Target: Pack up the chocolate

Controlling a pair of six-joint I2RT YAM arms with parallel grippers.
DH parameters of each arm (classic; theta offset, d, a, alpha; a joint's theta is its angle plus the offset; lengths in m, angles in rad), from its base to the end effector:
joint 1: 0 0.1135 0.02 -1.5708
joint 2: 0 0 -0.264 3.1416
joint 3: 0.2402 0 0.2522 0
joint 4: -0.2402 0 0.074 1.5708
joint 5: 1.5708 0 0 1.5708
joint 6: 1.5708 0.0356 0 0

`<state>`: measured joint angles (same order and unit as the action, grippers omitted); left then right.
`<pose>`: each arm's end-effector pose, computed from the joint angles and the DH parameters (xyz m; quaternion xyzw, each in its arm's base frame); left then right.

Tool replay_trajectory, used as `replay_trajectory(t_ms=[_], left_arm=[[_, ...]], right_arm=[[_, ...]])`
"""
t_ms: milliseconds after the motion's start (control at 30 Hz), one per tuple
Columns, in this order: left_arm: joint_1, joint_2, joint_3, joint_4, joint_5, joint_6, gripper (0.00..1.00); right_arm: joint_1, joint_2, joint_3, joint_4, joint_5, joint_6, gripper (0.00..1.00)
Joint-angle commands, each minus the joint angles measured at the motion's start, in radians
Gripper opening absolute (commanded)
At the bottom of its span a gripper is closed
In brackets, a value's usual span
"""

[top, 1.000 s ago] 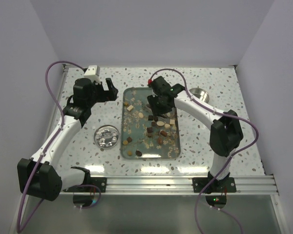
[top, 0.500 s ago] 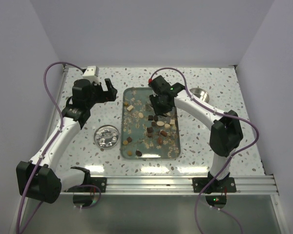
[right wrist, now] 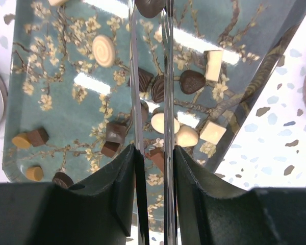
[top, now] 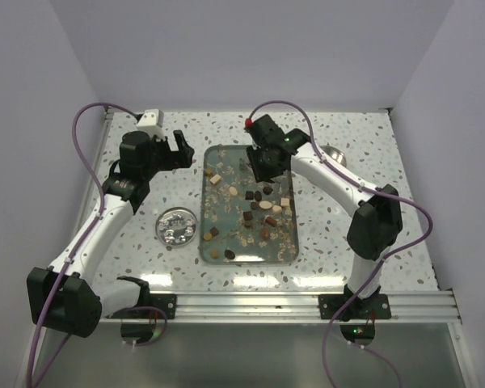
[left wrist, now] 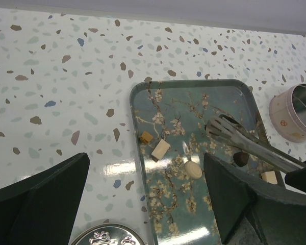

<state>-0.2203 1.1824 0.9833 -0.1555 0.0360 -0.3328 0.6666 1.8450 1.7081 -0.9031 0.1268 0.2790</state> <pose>0.2678 -0.0613 0.3302 -0.0359 0.8199 -0.1702 0.5455 0.3153 0.2424 0.2994 -0.1692 0.9482 0.0648 0.2609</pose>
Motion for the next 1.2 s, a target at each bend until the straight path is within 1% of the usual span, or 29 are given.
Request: replay_trajectory(t_ms=[0, 200, 367, 533, 733, 1033, 1167], left_arm=[[0.004, -0.023, -0.011, 0.01, -0.01, -0.012, 1.0], [0.004, -0.024, -0.017, 0.011, -0.007, -0.014, 1.0], [0.004, -0.015, -0.02, 0.02, 0.005, -0.017, 1.0], [0.004, -0.003, -0.017, 0.037, 0.022, -0.021, 1.0], [0.004, 0.016, -0.015, 0.05, 0.038, -0.028, 1.0], [0.006, 0.025, -0.015, 0.05, 0.044, -0.02, 1.0], [0.004, 0.028, -0.015, 0.048, 0.05, -0.018, 1.0]], right_arm=[[-0.004, -0.04, 0.068, -0.028, 0.034, 0.006, 0.33], [-0.033, -0.062, 0.055, -0.043, 0.06, 0.0, 0.33], [-0.122, -0.128, 0.004, -0.042, 0.066, -0.007, 0.33], [-0.217, -0.185, -0.01, -0.065, 0.091, -0.026, 0.33], [-0.298, -0.259, -0.045, -0.091, 0.114, -0.044, 0.32], [-0.355, -0.339, -0.14, -0.106, 0.143, -0.041, 0.33], [-0.366, -0.343, -0.156, -0.108, 0.162, -0.049, 0.33]])
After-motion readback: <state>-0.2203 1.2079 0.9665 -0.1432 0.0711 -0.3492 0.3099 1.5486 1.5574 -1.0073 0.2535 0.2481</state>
